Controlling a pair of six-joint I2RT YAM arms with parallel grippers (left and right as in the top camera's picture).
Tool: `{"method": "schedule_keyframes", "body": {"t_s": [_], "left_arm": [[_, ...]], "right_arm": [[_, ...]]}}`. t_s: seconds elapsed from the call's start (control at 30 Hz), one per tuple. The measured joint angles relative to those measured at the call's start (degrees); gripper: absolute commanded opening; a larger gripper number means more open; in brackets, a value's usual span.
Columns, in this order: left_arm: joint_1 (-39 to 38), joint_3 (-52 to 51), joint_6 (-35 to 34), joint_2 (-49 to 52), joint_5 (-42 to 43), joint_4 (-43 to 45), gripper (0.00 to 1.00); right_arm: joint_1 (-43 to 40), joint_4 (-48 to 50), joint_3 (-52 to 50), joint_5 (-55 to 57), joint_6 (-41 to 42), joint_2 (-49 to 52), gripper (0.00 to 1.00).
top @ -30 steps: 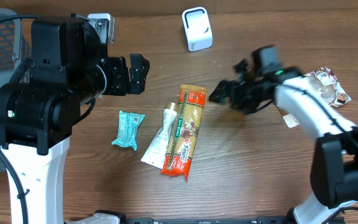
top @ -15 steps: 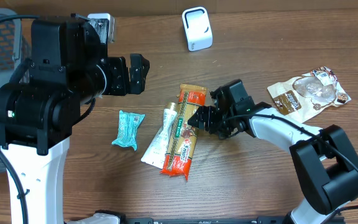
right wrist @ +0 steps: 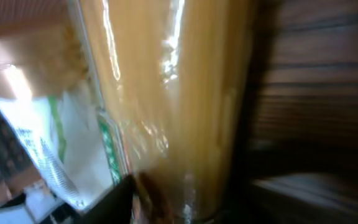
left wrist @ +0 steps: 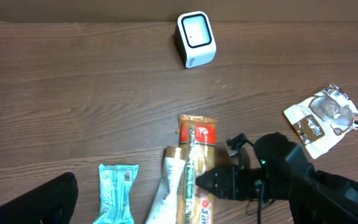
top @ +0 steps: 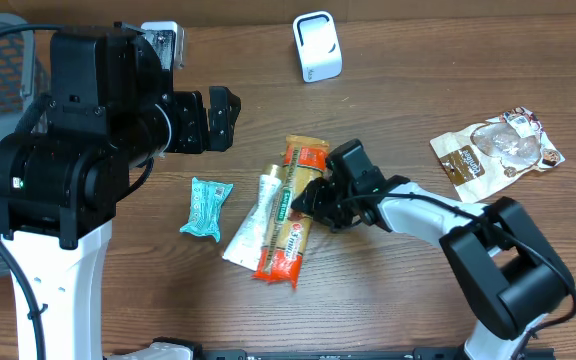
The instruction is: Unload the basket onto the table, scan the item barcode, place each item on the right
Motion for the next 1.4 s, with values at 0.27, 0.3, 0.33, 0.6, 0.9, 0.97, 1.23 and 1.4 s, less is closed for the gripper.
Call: {"method": "schedule_keyframes", "body": {"t_s": [0.27,0.3,0.33,0.6,0.9,0.97,1.23,1.4], "left_arm": [[0.0,0.0,0.0,0.0,0.0,0.0,1.00],[0.0,0.0,0.0,0.0,0.0,0.0,1.00],[0.0,0.0,0.0,0.0,0.0,0.0,1.00],[0.0,0.0,0.0,0.0,0.0,0.0,0.99],[0.0,0.0,0.0,0.0,0.0,0.0,1.00],[0.0,0.0,0.0,0.0,0.0,0.0,1.00],[0.0,0.0,0.0,0.0,0.0,0.0,1.00],[0.0,0.0,0.0,0.0,0.0,0.0,1.00]], "right_arm": [[0.6,1.1,0.4,-1.7,2.4,0.4,0.04],[0.5,1.1,0.4,-2.0,1.7,0.4,0.04],[0.3,1.0,0.4,-2.3,1.2,0.4,0.04],[-3.5,-22.8,3.9,-1.4,-10.5,-6.1,0.04],[-6.7,-63.7,26.2,24.5,-21.3,-9.9,0.04],[-5.7,-65.5,29.3,29.7,-22.2,-9.6,0.04],[-0.4,-68.0,32.0,42.4,-24.6,6.7,0.04],[2.6,-69.1,34.2,46.2,-24.7,10.0,0.04]]}}
